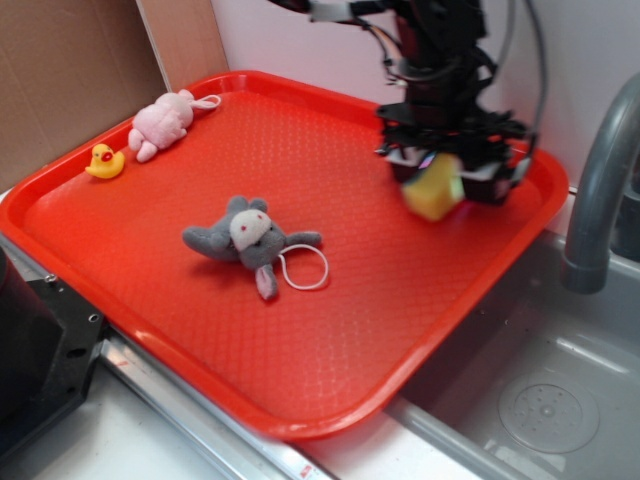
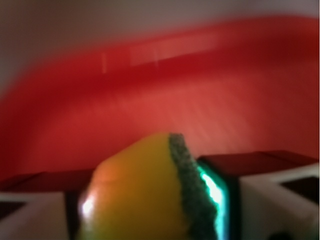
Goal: Grab the green sponge.
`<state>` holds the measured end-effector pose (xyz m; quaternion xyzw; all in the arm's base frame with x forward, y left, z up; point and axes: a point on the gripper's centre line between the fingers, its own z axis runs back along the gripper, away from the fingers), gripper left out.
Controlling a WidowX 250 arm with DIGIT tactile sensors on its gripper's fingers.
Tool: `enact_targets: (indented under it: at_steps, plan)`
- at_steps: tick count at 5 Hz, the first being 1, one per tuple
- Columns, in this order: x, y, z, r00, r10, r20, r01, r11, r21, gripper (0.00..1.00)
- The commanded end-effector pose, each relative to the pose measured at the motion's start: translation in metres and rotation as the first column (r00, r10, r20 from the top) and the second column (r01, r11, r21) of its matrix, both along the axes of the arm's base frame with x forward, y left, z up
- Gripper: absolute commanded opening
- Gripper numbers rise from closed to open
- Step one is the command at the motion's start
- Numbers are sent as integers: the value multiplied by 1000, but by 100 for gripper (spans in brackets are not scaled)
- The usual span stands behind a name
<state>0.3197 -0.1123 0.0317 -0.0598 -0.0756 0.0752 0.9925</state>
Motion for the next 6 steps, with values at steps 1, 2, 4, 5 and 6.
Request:
enact_targets:
  at_steps: [1,2,4,5,6]
  plan:
    - [-54,72,97,999,-13,34,10,996,87,0]
    - [-78,122,110,999,49,9,-49,998,47,0]
    - [-87,139,145,989,145,-35,-139,979,150,0]
    - [-83,141,156,989,147,24,-149,973,178,0]
    - [-77,140,149,989,150,16,-150,965,214,0]
